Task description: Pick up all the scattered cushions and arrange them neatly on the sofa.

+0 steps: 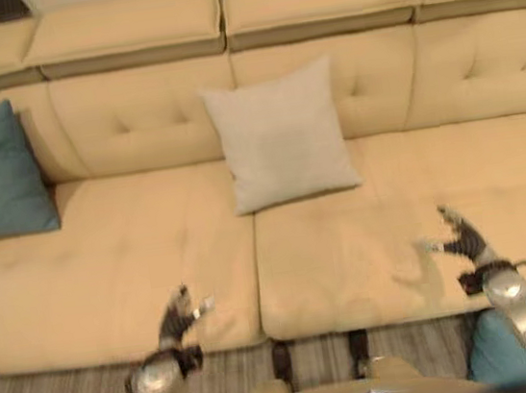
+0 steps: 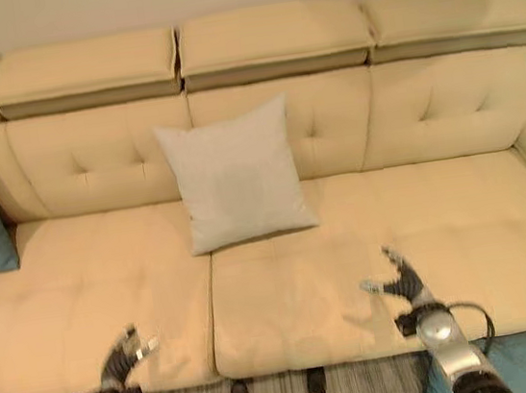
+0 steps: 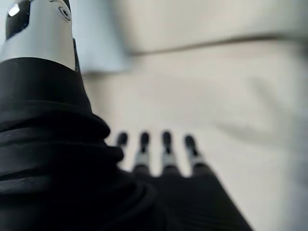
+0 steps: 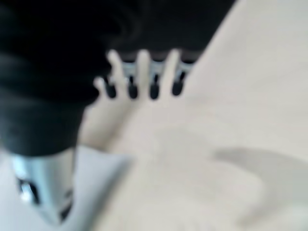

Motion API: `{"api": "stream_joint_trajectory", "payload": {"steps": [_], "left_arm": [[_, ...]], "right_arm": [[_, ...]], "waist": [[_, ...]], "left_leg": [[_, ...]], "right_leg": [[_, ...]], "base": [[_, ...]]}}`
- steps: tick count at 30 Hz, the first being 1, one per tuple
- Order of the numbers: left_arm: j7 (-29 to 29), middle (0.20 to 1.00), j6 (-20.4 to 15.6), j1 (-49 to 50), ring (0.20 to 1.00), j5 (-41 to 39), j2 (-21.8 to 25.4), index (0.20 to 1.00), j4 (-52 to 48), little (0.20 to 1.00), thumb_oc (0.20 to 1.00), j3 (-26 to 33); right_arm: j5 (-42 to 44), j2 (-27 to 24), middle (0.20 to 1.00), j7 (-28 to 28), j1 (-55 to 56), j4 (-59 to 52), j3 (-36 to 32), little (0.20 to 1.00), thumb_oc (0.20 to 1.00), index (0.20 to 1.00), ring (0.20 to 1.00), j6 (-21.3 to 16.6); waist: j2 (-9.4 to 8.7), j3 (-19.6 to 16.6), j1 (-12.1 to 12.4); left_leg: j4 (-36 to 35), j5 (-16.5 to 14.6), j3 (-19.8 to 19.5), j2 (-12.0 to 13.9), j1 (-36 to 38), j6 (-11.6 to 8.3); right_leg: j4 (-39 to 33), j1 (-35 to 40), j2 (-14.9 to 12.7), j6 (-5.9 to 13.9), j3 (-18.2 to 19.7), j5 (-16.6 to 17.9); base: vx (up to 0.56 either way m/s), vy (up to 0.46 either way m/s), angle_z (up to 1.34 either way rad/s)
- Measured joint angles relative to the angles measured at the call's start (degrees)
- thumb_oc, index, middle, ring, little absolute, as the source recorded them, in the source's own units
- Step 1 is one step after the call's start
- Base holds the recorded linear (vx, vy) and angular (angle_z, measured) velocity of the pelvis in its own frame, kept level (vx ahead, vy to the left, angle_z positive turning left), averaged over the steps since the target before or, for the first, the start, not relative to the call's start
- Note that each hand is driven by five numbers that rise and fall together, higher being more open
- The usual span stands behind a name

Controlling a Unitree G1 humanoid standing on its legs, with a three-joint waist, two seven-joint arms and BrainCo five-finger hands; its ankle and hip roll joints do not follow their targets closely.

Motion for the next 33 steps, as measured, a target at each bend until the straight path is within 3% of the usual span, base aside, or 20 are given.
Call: {"api": "stream_joint_trajectory", "payload": {"steps": [7,9,11,12,14,16,19,21,22,23,24,27,29,30,32,33], "left_arm": [[0.1,1.0,1.7,0.6,1.0,5.3,-4.9,1.0,17.4,1.0,1.0,0.8],[0.1,1.0,1.8,-1.1,1.0,6.7,-4.9,1.0,18.6,1.0,1.0,0.5],[0.3,1.0,1.9,-3.7,1.0,7.2,-4.6,1.0,19.0,1.0,1.0,0.6],[0.2,1.0,2.0,-3.6,1.0,7.1,-4.9,1.0,18.8,1.0,1.0,0.3],[0.1,1.0,2.4,-2.9,1.0,7.1,-6.3,1.0,19.0,1.0,1.0,0.1],[0.0,1.0,2.7,-3.3,1.0,7.0,-7.2,1.0,18.9,1.0,1.0,-0.5],[0.0,1.0,2.6,-5.8,1.0,6.9,-7.0,1.0,17.7,1.0,1.0,-1.5],[0.0,1.0,2.7,-7.4,1.0,6.9,-6.8,1.0,17.5,1.0,1.0,-1.5],[0.3,1.0,2.9,-8.1,1.0,6.9,-6.4,1.0,17.3,1.0,1.0,-3.0],[0.2,1.0,2.9,-8.3,1.0,7.0,-6.5,1.0,17.5,1.0,1.0,-5.1],[-0.2,1.0,2.9,-8.4,1.0,7.4,-7.0,1.0,17.5,1.0,1.0,-5.5],[0.1,1.0,3.0,-9.9,1.0,7.6,-5.7,1.0,18.3,1.0,1.0,-3.5],[0.1,1.0,2.9,-10.6,1.0,8.0,-4.3,1.0,18.5,1.0,1.0,-3.3],[0.1,1.0,3.0,-10.6,1.0,8.8,-3.9,1.0,18.6,1.0,1.0,-3.0],[0.1,1.0,3.2,-10.3,1.0,9.2,-3.7,1.0,19.2,1.0,1.0,-1.3],[0.0,1.0,3.7,-9.8,1.0,9.2,-3.4,1.0,19.8,1.0,1.0,-0.7]], "right_arm": [[-3.4,5.1,1.0,0.9,4.9,16.3,4.0,1.0,1.0,1.0,1.0,0.4],[-3.4,5.1,1.0,0.9,6.0,18.3,3.9,1.0,1.0,1.0,1.0,0.5],[-3.3,7.7,1.0,0.7,4.0,23.4,4.4,1.0,1.0,1.0,1.0,1.2],[-3.4,8.5,1.0,1.0,2.7,24.3,5.9,1.0,1.0,1.0,1.0,1.6],[-3.4,8.0,1.0,1.0,2.1,23.4,5.4,1.0,1.0,1.0,1.0,1.0],[-3.4,7.5,1.0,0.9,2.1,24.4,4.8,1.0,1.0,1.0,1.0,1.7],[-3.4,6.8,1.0,1.1,1.6,26.0,3.7,1.0,1.0,1.0,1.0,3.0],[-3.4,7.6,1.0,1.3,2.0,26.4,3.7,1.0,1.0,1.0,1.0,3.3],[-3.4,8.5,1.0,0.9,1.9,27.4,2.4,1.0,1.0,1.0,1.0,3.2],[-3.4,9.0,1.0,0.9,0.1,29.2,1.3,1.0,1.0,1.0,1.0,3.2],[-3.4,9.3,1.0,0.6,-2.5,30.1,1.1,1.0,1.0,1.0,1.0,3.9],[-3.4,11.6,1.0,0.7,-2.6,28.8,1.8,1.0,1.0,1.0,1.0,4.2],[-3.5,12.7,1.0,0.8,-2.9,30.4,3.6,1.0,1.0,1.0,1.0,4.9],[-3.5,12.7,1.0,0.8,-2.4,29.9,3.6,1.0,1.0,1.0,1.0,5.0],[-3.5,12.6,1.0,0.8,-2.3,30.0,3.0,1.0,1.0,1.0,1.0,5.1],[-3.5,12.8,1.0,0.8,-2.8,30.4,2.7,1.0,1.0,1.0,1.0,5.0]], "waist": [[0.88,-2.3,0.3],[1.07,-2.0,0.2],[-1.31,-0.8,0.3],[-3.21,0.0,1.7],[-3.58,0.0,1.2],[-1.97,-0.2,0.6],[-0.45,0.3,-0.1],[-1.66,1.1,-0.3],[-3.8,1.8,-0.5],[-3.98,1.7,0.0],[-2.64,1.7,1.1],[-3.83,3.9,0.5],[-3.44,4.1,2.3],[-2.3,4.6,3.2],[-2.15,4.5,3.0],[-1.6,4.5,3.6]], "left_leg": [[0.0,-0.8,1.1,2.5,1.9,0.1],[0.9,0.7,0.1,3.7,1.4,-1.29],[5.8,1.0,-2.1,2.8,0.0,-2.6],[10.0,-0.9,-5.3,0.8,-0.2,-3.57],[14.3,-4.3,-7.0,-1.0,0.4,-3.17],[15.0,-8.2,-8.7,-2.1,2.1,-1.6],[8.1,-9.1,-9.4,-2.3,4.6,1.13],[6.4,-8.0,-7.4,-4.0,5.0,2.5],[7.2,-8.3,-6.6,-6.5,5.3,2.72],[6.6,-8.6,-5.9,-8.7,5.6,3.94],[4.4,-7.2,-3.8,-9.0,5.6,8.97],[5.1,-5.6,1.6,-9.1,5.0,10.73],[6.8,-6.2,4.3,-7.4,3.4,10.94],[6.1,-5.5,4.6,-6.9,3.7,10.69],[5.6,-4.7,4.9,-6.4,3.8,10.58],[5.2,-3.7,7.0,-5.3,2.9,10.43]], "right_leg": [[0.2,2.0,2.4,-0.89,1.0,-0.2],[0.3,2.4,3.9,-2.17,-0.4,-0.4],[0.1,2.5,2.9,-4.37,-0.7,-0.9],[0.7,2.4,2.0,-4.42,2.1,-0.7],[0.6,2.3,1.6,-3.94,3.7,-0.3],[1.4,1.8,2.1,-3.05,5.9,0.7],[2.6,-0.9,2.5,-1.84,8.2,2.0],[2.4,-1.7,1.2,-0.55,9.5,3.2],[2.4,-3.2,0.4,1.63,11.4,4.1],[1.3,-4.0,-0.3,4.68,13.3,3.7],[1.3,-6.6,-0.4,7.77,12.1,1.2],[5.3,-7.9,-3.1,8.02,4.1,1.3],[18.3,-10.2,-6.0,6.24,-7.4,-2.5],[21.0,-8.7,-6.1,5.84,-7.8,-3.3],[24.4,-4.8,-5.9,6.74,-4.0,-7.0],[30.7,-3.0,-5.3,6.44,-3.0,-11.2]], "base": [[-0.08,-0.097,-0.06],[-0.24,-0.073,0.35],[-0.13,0.055,0.02],[-0.12,0.114,-0.8],[-0.12,0.142,-0.88],[-0.13,0.148,-0.57],[-0.15,0.14,-0.43],[-0.28,0.292,-0.46],[-0.15,0.159,-0.82],[-0.18,0.139,-1.67],[-0.13,0.077,-1.87],[-0.25,0.107,-0.98],[-0.12,0.051,-0.72],[-0.14,0.033,-0.57],[-0.15,-0.031,-0.21],[-0.16,-0.078,-0.41]]}}
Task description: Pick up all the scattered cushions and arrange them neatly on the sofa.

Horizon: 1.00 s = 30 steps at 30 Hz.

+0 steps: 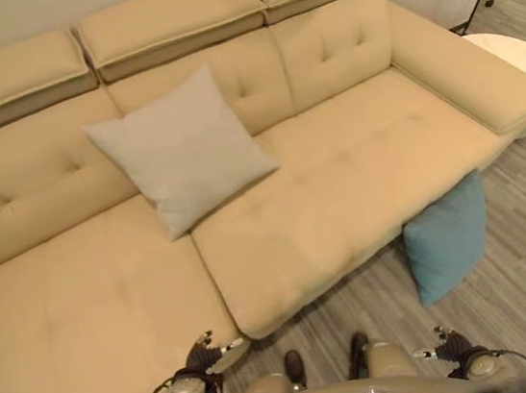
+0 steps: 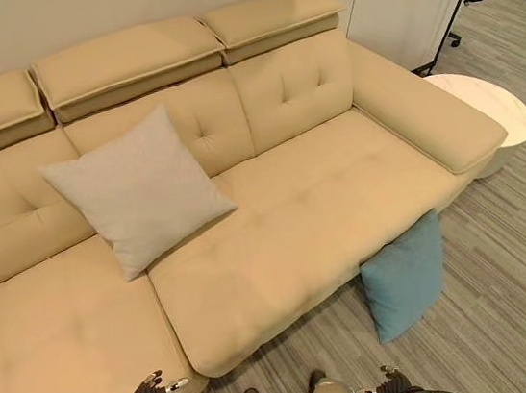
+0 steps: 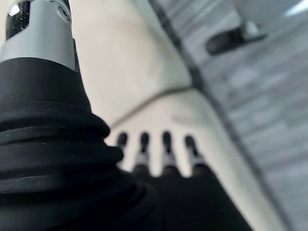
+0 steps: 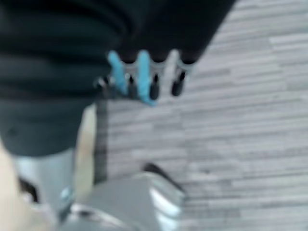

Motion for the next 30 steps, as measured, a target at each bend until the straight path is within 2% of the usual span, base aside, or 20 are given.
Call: {"api": "stream_joint_trajectory", "payload": {"steps": [3,5,9,11,12,13,15,16,18,19,20,21,22,23,24,25,27,28,29,30], "left_arm": [[0.0,1.0,0.7,2.8,1.0,0.1,0.5,1.0,0.5,1.0,1.0,-0.2],[0.0,1.0,1.0,4.7,1.0,0.5,1.1,1.0,1.0,1.0,1.0,-0.1],[-0.3,1.0,1.4,4.7,1.0,0.5,0.1,1.0,1.0,1.0,1.0,-0.3],[-0.6,1.0,1.5,3.5,1.0,1.4,-0.6,1.0,1.0,1.0,1.0,-2.8],[-0.8,1.0,1.6,3.3,1.0,2.5,-0.8,1.0,1.0,1.0,1.0,-2.9],[-0.7,1.0,1.4,2.1,1.0,2.8,-2.2,1.0,0.9,1.0,1.0,-3.3],[-0.3,1.0,1.4,1.7,1.0,2.7,-2.9,1.0,-0.3,1.0,1.0,-4.5],[-0.4,1.0,1.4,-1.0,1.0,2.8,-4.6,1.0,-0.1,1.0,1.0,-4.7],[-0.6,1.0,1.3,-4.8,1.0,2.9,-5.1,1.0,1.0,1.0,1.0,-4.9],[-0.6,1.0,1.4,-4.7,1.0,3.3,-4.4,1.0,1.1,1.0,1.0,-4.9],[-0.6,1.0,1.4,-4.7,1.0,4.0,-3.9,1.0,1.1,1.0,1.0,-4.8],[-0.5,1.0,0.7,-3.8,1.0,4.6,-3.0,1.0,0.6,1.0,1.0,-4.4],[0.0,1.0,0.6,-0.3,1.0,4.9,-1.2,1.0,0.5,1.0,1.0,-3.8],[0.1,1.0,0.8,0.9,1.0,4.9,-0.5,1.0,0.7,1.0,1.0,-2.7],[0.3,1.0,1.4,2.0,1.0,4.8,0.0,1.0,1.1,1.0,1.0,-1.8],[0.4,1.0,1.5,4.5,1.0,4.9,0.9,1.0,1.0,1.0,1.0,-2.9],[0.3,1.0,1.6,3.1,1.0,4.7,-2.6,1.0,1.0,1.0,1.0,-3.2],[0.3,1.0,1.0,1.8,1.0,4.4,-3.5,1.0,0.4,1.0,1.0,-3.1],[0.4,1.0,1.6,1.4,1.0,4.1,-1.9,1.0,1.2,1.0,1.0,-2.9],[0.4,1.0,1.6,1.4,1.0,4.1,-1.8,1.0,1.1,1.0,1.0,-2.9]], "right_arm": [[0.0,0.4,1.0,0.0,-0.2,-0.4,-0.1,1.0,1.0,1.0,1.0,-0.1],[0.0,1.1,1.0,0.0,0.1,-0.8,0.1,1.0,1.0,1.0,1.0,0.0],[0.2,0.7,1.0,-0.3,1.2,-0.8,0.2,1.0,1.0,1.0,1.0,-0.2],[1.4,0.7,1.0,-0.4,3.4,-0.7,0.2,1.0,1.0,1.0,1.0,-0.3],[2.4,0.5,1.0,-0.5,3.5,-0.8,0.3,1.0,1.0,1.0,1.0,-0.4],[3.0,-0.1,1.0,-0.5,4.2,-0.8,0.6,1.0,1.0,1.0,1.0,-0.4],[3.7,0.1,1.0,-0.5,2.5,-0.3,1.1,1.0,1.0,1.0,1.0,-0.7],[4.4,-0.6,1.0,-0.5,2.8,0.0,0.5,1.0,1.0,1.0,1.0,-0.5],[4.7,1.5,1.0,-0.5,1.8,2.4,-0.1,1.0,1.0,1.0,1.0,-0.4],[4.7,1.9,1.0,-0.6,0.4,2.6,0.4,1.0,1.0,1.0,1.0,-0.3],[4.7,1.9,1.0,-0.6,0.1,2.6,0.8,1.0,1.0,1.0,1.0,-0.2],[4.5,1.8,1.0,-0.7,0.2,2.2,0.6,1.0,1.0,1.0,1.0,0.0],[4.5,-1.2,1.0,-1.9,2.3,2.2,-1.3,1.0,1.0,1.0,1.0,0.2],[4.5,-1.6,1.0,-1.8,2.7,2.3,-1.5,1.0,1.0,1.0,1.0,0.2],[4.5,-1.0,1.0,-1.5,2.4,2.0,-1.5,1.0,1.0,1.0,1.0,0.1],[4.5,0.6,1.0,-1.3,1.7,1.2,-1.5,1.0,1.0,1.0,1.0,-0.1],[4.5,1.9,1.0,-1.0,2.2,1.5,-1.1,1.0,1.0,1.0,1.0,-0.6],[4.7,2.8,1.0,-0.9,3.1,1.6,-1.2,1.0,1.0,1.0,1.0,-0.4],[5.2,3.6,1.0,-0.9,2.3,1.4,-0.9,1.0,1.0,1.0,1.0,-0.8],[5.3,3.2,1.0,-1.1,1.8,0.9,0.0,1.0,1.0,1.0,1.0,-0.8]], "waist": [[-0.19,-1.8,1.7],[-2.0,-3.8,3.2],[-2.45,-5.5,2.4],[-3.24,-5.3,1.2],[-4.44,-5.2,0.3],[-2.83,-4.8,-2.2],[-1.96,-4.0,-1.1],[-0.07,-3.0,-3.9],[-0.64,-2.1,-4.3],[-0.56,-1.5,-3.4],[-0.69,-1.4,-3.6],[-0.37,-0.9,-2.4],[1.3,-0.4,1.7],[1.11,-0.3,2.4],[0.91,-0.5,2.2],[-0.39,-2.3,4.7],[1.02,-3.5,1.8],[-0.16,-3.6,2.5],[-3.36,-3.2,2.8],[-3.5,-3.2,2.8]], "left_leg": [[-0.5,0.8,3.0,1.2,-0.7,-1.64],[-0.6,1.2,4.3,1.5,-1.5,-3.71],[-0.5,3.6,3.5,5.1,-3.2,-9.1],[2.5,6.5,1.6,7.4,-5.1,-14.06],[7.8,4.6,-0.6,7.3,-5.5,-13.4],[8.6,3.4,-5.0,7.2,-5.3,-13.15],[4.7,0.0,-21.4,-0.9,-3.0,-12.86],[-1.3,1.2,-19.2,-2.3,-0.5,-11.12],[-4.7,2.7,-11.0,-0.9,1.0,-6.29],[-4.2,2.5,-3.7,-0.7,0.7,-3.84],[-3.9,1.9,-2.2,-1.0,0.4,-3.71],[-2.9,2.1,3.1,-0.5,-0.7,-2.93],[-2.2,1.2,5.4,0.7,-0.7,-4.1],[-2.5,1.5,5.4,1.1,-0.8,-4.66],[-2.4,2.4,6.1,1.9,-0.9,-5.32],[-2.4,2.5,8.2,3.2,-1.4,-7.05],[-0.9,3.9,3.7,6.1,-3.1,-13.36],[3.0,5.6,3.1,7.3,-4.7,-14.92],[13.6,5.5,1.7,8.5,-9.2,-13.64],[16.7,4.8,0.2,8.7,-10.5,-13.71]], "right_leg": [[-2.8,4.9,-1.0,-0.43,-2.8,-3.2],[-13.2,9.2,-0.1,-0.44,-2.7,-3.2],[-22.6,12.0,5.0,-5.35,-1.3,-1.5],[-22.4,11.0,7.0,-10.26,-1.3,-1.2],[-23.1,10.5,7.2,-12.11,0.0,-0.1],[-23.7,9.9,8.4,-11.89,1.1,1.9],[-29.1,8.7,8.1,-10.43,11.0,8.2],[-30.3,8.3,9.4,-9.55,12.8,9.6],[-28.4,4.1,10.0,-5.62,15.9,7.8],[-26.0,0.7,8.1,-2.43,12.9,8.5],[-25.0,-0.2,7.0,-1.26,11.6,8.5],[-19.0,-3.5,2.7,-0.97,-1.9,7.7],[-9.6,-0.3,-8.2,-2.54,-27.2,5.1],[-8.9,2.0,-8.6,-1.07,-24.2,4.3],[-6.8,3.0,-5.3,0.26,-14.2,1.0],[-7.0,3.2,-2.2,-2.7,-11.5,-3.8],[-17.3,8.1,5.3,-7.74,-9.3,-4.2],[-16.7,7.4,5.9,-11.7,-8.7,-4.9],[-18.0,7.7,6.2,-13.11,-7.0,-3.3],[-19.8,9.1,6.9,-13.07,-6.4,-2.1]], "base": [[-0.1,-0.132,-0.57],[-0.06,-0.179,-0.7],[-0.05,-0.164,-0.09],[-0.08,-0.087,-0.21],[-0.13,-0.053,-0.55],[-0.15,-0.009,-1.23],[-0.13,0.083,-2.15],[-0.1,0.175,-1.94],[-0.13,0.14,-2.29],[-0.27,0.022,-2.67],[-0.25,-0.028,-2.1],[-0.21,-0.087,-1.69],[-0.11,-0.192,-1.37],[-0.07,-0.268,-0.64],[0.01,-0.418,-0.41],[0.03,-0.371,-0.26],[0.05,-0.415,0.36],[0.13,-0.392,-0.06],[0.15,-0.292,-0.77],[0.14,-0.186,-0.78]]}}
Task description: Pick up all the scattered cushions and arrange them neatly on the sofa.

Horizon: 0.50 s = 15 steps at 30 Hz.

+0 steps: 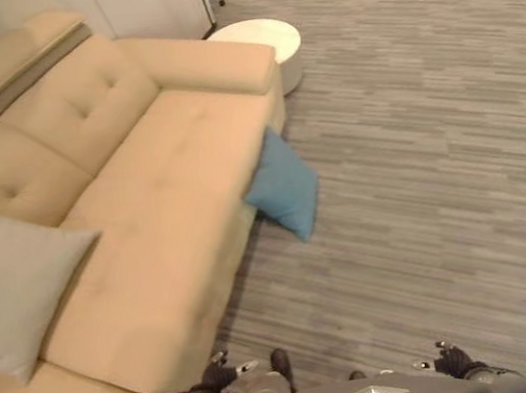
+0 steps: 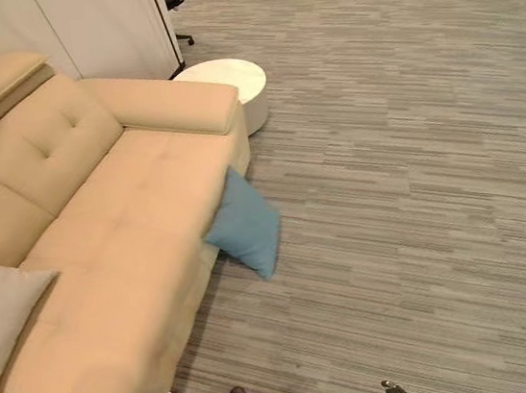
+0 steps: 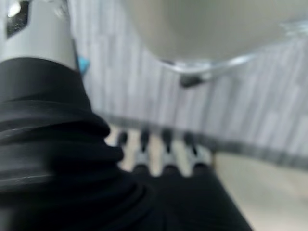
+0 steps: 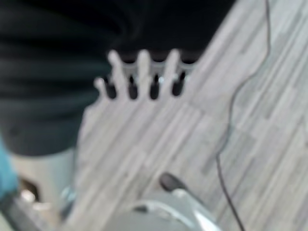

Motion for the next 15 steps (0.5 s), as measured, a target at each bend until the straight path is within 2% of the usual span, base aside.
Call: {"api": "stream_joint_trajectory", "payload": {"steps": [1,2,5,7,10,11,12,13,14,15], "left_arm": [[0.0,1.0,-0.2,0.0,1.0,0.0,0.0,1.0,-0.1,1.0,1.0,-0.2],[0.1,1.0,-0.5,-0.1,1.0,0.0,-0.1,1.0,-0.4,1.0,1.0,-0.2],[0.1,1.0,-0.8,-0.8,1.0,-0.2,0.1,1.0,-0.7,1.0,1.0,-0.2],[0.1,1.0,-0.8,-0.9,1.0,-0.1,0.1,1.0,-0.1,1.0,1.0,-0.1],[0.1,1.0,-0.9,-1.0,1.0,-0.2,0.3,1.0,-0.1,1.0,1.0,0.0],[0.1,1.0,-1.0,-1.6,1.0,-0.2,0.5,1.0,-0.2,1.0,1.0,0.3],[0.1,1.0,-0.9,-1.0,1.0,-0.2,-0.2,1.0,-0.3,1.0,1.0,0.5],[0.1,1.0,-0.9,-0.5,1.0,-0.1,-1.8,1.0,-0.2,1.0,1.0,0.4],[0.1,1.0,-0.9,0.2,1.0,-0.1,-2.4,1.0,0.0,1.0,1.0,0.4],[0.2,1.0,-0.6,0.2,1.0,-0.1,-1.3,1.0,0.0,1.0,1.0,0.5]], "right_arm": [[0.5,-0.9,1.0,-0.1,0.2,-0.1,0.5,1.0,1.0,1.0,1.0,0.1],[0.7,-1.6,1.0,-0.2,0.2,0.0,0.9,1.0,1.0,1.0,1.0,0.3],[1.0,-1.9,1.0,-0.2,-1.1,0.0,2.6,1.0,1.0,1.0,1.0,0.3],[1.0,-1.6,1.0,-0.2,-2.9,1.9,2.8,1.0,1.0,1.0,1.0,0.3],[1.0,-1.4,1.0,-0.3,-4.5,2.8,2.8,1.0,1.0,1.0,1.0,0.3],[1.0,-1.1,1.0,-0.4,-4.8,2.8,2.7,1.0,1.0,1.0,1.0,0.2],[1.0,-1.1,1.0,-0.3,-5.4,3.9,2.5,1.0,1.0,1.0,1.0,0.0],[0.9,-2.3,1.0,-0.4,-5.6,3.1,2.6,1.0,1.0,1.0,1.0,-0.4],[0.9,-2.6,1.0,-0.4,-6.0,1.9,3.0,1.0,1.0,1.0,1.0,-0.3],[0.9,-1.8,1.0,-0.2,-5.8,1.5,3.6,1.0,1.0,1.0,1.0,-0.5]], "waist": [[-0.08,-0.1,-0.1],[-0.13,0.0,0.2],[-0.94,0.7,0.2],[-1.33,1.1,1.8],[-2.02,2.5,3.5],[-3.06,2.9,4.0],[-1.19,2.7,4.5],[3.82,2.7,4.0],[4.49,2.5,4.6],[1.56,2.1,3.9]], "left_leg": [[0.6,-0.6,-4.7,-1.6,-0.9,-0.54],[0.0,-1.0,-7.7,-3.5,-1.6,-0.69],[-8.2,-0.5,-7.3,-7.2,-2.1,0.11],[-13.5,0.3,-8.1,-9.5,-2.1,1.14],[-16.9,2.7,-7.3,-12.0,-3.0,2.74],[-15.5,3.6,-6.6,-13.8,-2.9,4.04],[-14.2,3.5,-7.3,-14.1,-1.6,7.42],[-14.5,4.1,-8.8,-10.3,0.0,10.69],[-15.4,1.8,-7.9,-9.2,1.9,11.98],[-14.3,0.9,-6.7,-11.7,1.9,13.33]], "right_leg": [[-1.5,0.8,0.8,-0.08,1.2,0.3],[-2.8,0.9,1.4,-0.39,1.9,1.2],[-7.9,2.2,3.4,0.14,3.8,3.5],[-10.7,3.4,4.9,0.25,6.8,4.5],[-10.7,5.8,6.7,3.11,8.2,2.8],[-10.7,7.2,7.2,4.29,8.9,2.2],[-5.5,6.6,9.4,9.0,10.5,0.8],[1.6,4.3,13.0,8.86,10.3,-0.5],[6.1,2.8,11.0,5.09,8.5,-5.4],[4.5,3.1,8.5,6.74,11.2,-9.1]], "base": [[0.14,-0.132,-0.4],[0.17,-0.105,-0.45],[0.22,-0.075,-0.4],[0.24,-0.059,-0.64],[0.21,-0.012,-0.38],[0.37,0.026,-0.54],[0.44,0.061,-0.64],[0.35,0.075,-0.86],[0.32,0.085,-0.48],[0.15,0.048,-0.2]]}}
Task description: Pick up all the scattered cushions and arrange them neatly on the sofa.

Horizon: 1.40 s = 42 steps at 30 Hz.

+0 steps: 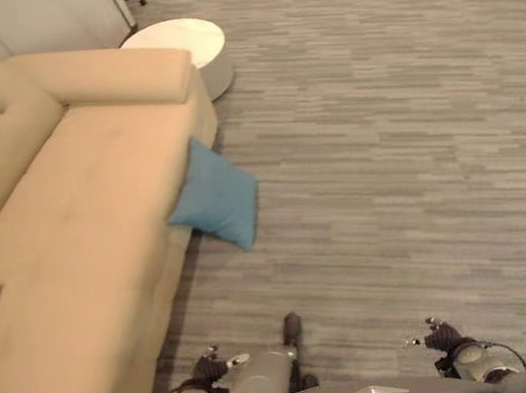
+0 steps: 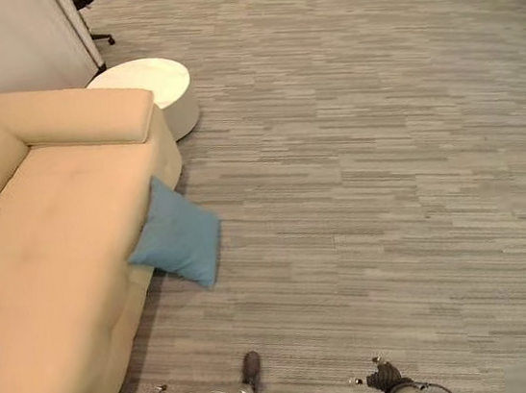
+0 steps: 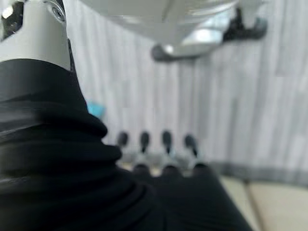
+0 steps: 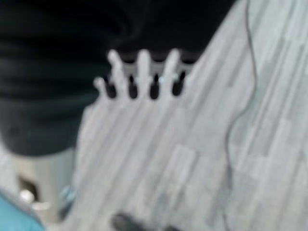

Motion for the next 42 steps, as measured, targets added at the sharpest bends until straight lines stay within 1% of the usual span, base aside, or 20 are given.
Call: {"api": "stream_joint_trajectory", "payload": {"steps": [1,2,4,5,6,7,9,11,13,14,19,20,22,24,26,28,31,34,39,42], "left_arm": [[-0.1,1.0,0.3,-0.2,1.0,0.0,1.1,1.0,-0.1,1.0,1.0,-0.4],[-0.1,1.0,0.3,-0.9,1.0,0.0,1.9,1.0,-0.2,1.0,1.0,-0.7],[0.0,1.0,0.6,-2.3,1.0,-0.1,2.7,1.0,-0.7,1.0,1.0,-0.8],[0.0,1.0,0.4,-2.0,1.0,-0.2,3.2,1.0,-1.9,1.0,1.0,-1.6],[0.0,1.0,0.3,-2.3,1.0,-0.2,3.0,1.0,-2.1,1.0,1.0,-1.7],[0.0,1.0,0.3,-2.8,1.0,-0.2,2.3,1.0,-1.9,1.0,1.0,-1.8],[-0.1,1.0,0.3,-3.7,1.0,-0.2,1.4,1.0,-1.5,1.0,1.0,-2.8],[0.0,1.0,0.2,-4.5,1.0,-0.2,0.1,1.0,0.1,1.0,1.0,-2.7],[-0.1,1.0,0.3,-3.8,1.0,-0.2,1.2,1.0,0.5,1.0,1.0,-2.5],[0.2,1.0,0.5,-3.7,1.0,-0.2,0.8,1.0,0.8,1.0,1.0,-2.7],[0.0,1.0,-0.4,-3.0,1.0,0.0,-0.4,1.0,1.1,1.0,1.0,-2.7],[0.0,1.0,-0.4,-2.2,1.0,-0.1,-1.0,1.0,1.2,1.0,1.0,-2.6],[0.0,1.0,-0.9,-4.3,1.0,-0.2,0.2,1.0,2.1,1.0,1.0,-2.8],[0.0,1.0,-0.7,-4.4,1.0,-0.6,1.7,1.0,1.8,1.0,1.0,-2.3],[-0.1,1.0,-0.1,-3.6,1.0,-0.6,2.1,1.0,2.4,1.0,1.0,-2.8],[-0.1,1.0,0.3,-5.8,1.0,-0.6,2.5,1.0,2.1,1.0,1.0,-3.1],[-0.2,1.0,0.9,-5.2,1.0,0.1,0.9,1.0,1.0,1.0,1.0,-2.9],[-0.2,1.0,0.9,-1.7,1.0,0.1,0.6,1.0,2.5,1.0,1.0,-2.1],[-0.3,1.0,0.9,-1.7,1.0,0.2,0.8,1.0,2.4,1.0,1.0,-1.2],[-0.2,1.0,0.9,-3.9,1.0,0.2,1.8,1.0,2.2,1.0,1.0,-1.8]], "right_arm": [[-0.3,0.4,1.0,0.2,0.3,0.3,-0.2,1.0,1.0,1.0,1.0,0.5],[-0.6,0.6,1.0,0.3,0.2,0.9,-0.5,1.0,1.0,1.0,1.0,0.9],[-0.7,0.9,1.0,0.3,-0.6,1.0,-0.7,1.0,1.0,1.0,1.0,0.7],[-0.8,1.4,1.0,0.4,-0.3,-0.1,-0.8,1.0,1.0,1.0,1.0,0.7],[-1.0,1.1,1.0,0.4,-0.2,-1.0,-0.7,1.0,1.0,1.0,1.0,0.4],[-1.1,0.6,1.0,0.3,-0.3,-1.3,-0.7,1.0,1.0,1.0,1.0,0.1],[-1.1,0.4,1.0,0.3,-0.4,-1.6,-0.7,1.0,1.0,1.0,1.0,0.2],[-1.2,0.4,1.0,0.4,0.1,-2.1,-0.1,1.0,1.0,1.0,1.0,0.1],[-1.2,1.3,1.0,0.4,0.7,-2.1,0.3,1.0,1.0,1.0,1.0,0.1],[-1.2,1.0,1.0,0.4,1.6,-1.9,0.1,1.0,1.0,1.0,1.0,0.2],[-1.2,-2.4,1.0,0.4,3.4,-2.0,0.0,1.0,1.0,1.0,1.0,0.4],[-1.2,-2.2,1.0,0.4,2.3,-2.5,0.2,1.0,1.0,1.0,1.0,0.4],[-1.2,-0.6,1.0,0.5,4.9,-2.6,0.3,1.0,1.0,1.0,1.0,0.2],[-1.2,-0.2,1.0,0.6,3.7,-2.1,0.1,1.0,1.0,1.0,1.0,0.1],[-1.1,-1.0,1.0,0.3,2.4,-2.4,-0.1,1.0,1.0,1.0,1.0,-0.4],[-0.6,-1.1,1.0,0.3,4.5,-2.0,-0.3,1.0,1.0,1.0,1.0,-0.3],[0.4,-0.8,1.0,0.3,3.8,-0.8,-1.7,1.0,1.0,1.0,1.0,0.1],[0.6,-0.2,1.0,0.3,2.1,-1.0,-2.4,1.0,1.0,1.0,1.0,0.1],[0.5,-0.2,1.0,0.3,3.7,-2.1,-2.4,1.0,1.0,1.0,1.0,0.2],[0.5,0.1,1.0,0.5,3.8,-3.4,-1.1,1.0,1.0,1.0,1.0,0.1]], "waist": [[-1.29,-0.2,-0.1],[-2.42,-0.2,0.9],[-0.67,-0.4,0.7],[0.05,0.1,1.5],[-0.11,-0.1,1.0],[-0.6,-0.3,0.3],[-0.81,-0.6,-0.9],[1.5,-0.5,-1.1],[-0.95,-1.3,-1.3],[0.13,-1.2,-1.1],[1.57,-2.6,-2.6],[1.67,-2.7,-2.5],[-1.5,-2.9,-2.6],[-3.2,-1.7,-2.1],[-2.53,-1.2,-2.2],[-3.56,-0.9,-4.6],[-1.61,-1.4,-4.9],[-0.06,-1.8,-4.2],[-0.39,-1.7,-3.9],[0.44,-1.3,-4.9]], "left_leg": [[1.8,-1.2,0.8,-1.3,-0.4,-0.72],[2.0,-1.5,1.2,-2.2,-0.1,0.21],[-2.0,-3.9,1.6,0.8,4.6,2.71],[-4.7,-3.8,1.6,3.2,8.1,2.92],[-4.6,-4.6,0.8,3.8,9.9,2.97],[-3.5,-5.8,0.2,3.9,10.6,1.91],[-1.9,-8.7,-1.6,4.5,10.8,-0.57],[-2.4,-10.1,-3.3,9.0,13.7,-3.94],[-0.8,-11.6,-4.8,9.1,13.9,-6.92],[-0.5,-12.7,-5.5,11.1,14.9,-8.48],[6.3,-10.6,-9.0,12.0,12.3,-11.18],[7.6,-7.8,-9.4,12.3,11.1,-14.55],[10.3,-3.2,-12.0,12.1,5.8,-15.89],[9.3,0.2,-9.2,13.3,4.7,-15.51],[9.7,2.6,-6.3,14.6,2.2,-14.94],[7.1,7.6,4.3,14.0,-0.3,-13.43],[3.9,0.3,18.4,12.4,1.7,-11.46],[-6.5,-2.3,13.5,9.2,7.7,-7.88],[-7.2,-4.7,13.2,5.3,10.5,-4.13],[-7.3,-5.8,9.6,4.2,12.1,-2.5]], "right_leg": [[-2.3,1.8,-0.2,-2.3,0.1,0.7],[-0.5,1.5,-0.7,-0.77,-0.1,1.0],[12.6,-3.2,0.6,3.53,-4.2,3.6],[29.0,-9.9,-1.6,8.62,-8.6,7.7],[33.2,-12.7,-4.4,6.89,-8.7,4.8],[33.5,-15.0,-8.5,8.48,-6.6,3.4],[34.0,-18.7,-13.3,7.7,-3.4,3.3],[17.1,-19.2,-16.6,5.69,-1.9,6.8],[1.9,-17.0,-16.4,5.69,-0.1,17.1],[1.3,-15.7,-14.8,1.73,-0.7,18.9],[2.6,-10.5,-13.1,0.81,0.7,12.5],[0.6,-8.5,-12.9,0.47,-0.4,12.8],[-6.2,-3.9,-11.9,0.19,-1.3,13.1],[-8.1,-3.4,-10.9,-1.5,-3.0,14.2],[-8.5,-2.2,-9.9,-2.13,-6.6,14.3],[-11.7,-0.6,-11.4,-2.47,-15.0,14.3],[-13.0,-0.2,-10.0,-2.58,-19.0,13.0],[-10.0,-1.2,-9.5,-0.64,-18.2,12.6],[6.3,-6.1,-16.5,1.66,-17.0,8.5],[21.6,-13.2,-17.8,4.55,-8.6,6.5]], "base": [[0.21,0.072,0.03],[0.21,0.079,-0.15],[0.15,0.057,-0.26],[0.17,0.048,-0.06],[0.23,0.053,0.07],[0.28,0.026,0.31],[0.24,-0.073,0.38],[0.19,-0.12,0.36],[0.14,-0.109,0.39],[0.21,-0.162,0.39],[0.13,-0.169,0.68],[0.05,-0.233,0.7],[0.0,-0.157,1.68],[-0.02,-0.125,1.01],[0.0,-0.052,0.92],[0.07,0.011,1.87],[0.12,0.065,1.05],[0.27,0.205,0.05],[0.17,0.16,0.07],[0.17,0.046,0.5]]}}
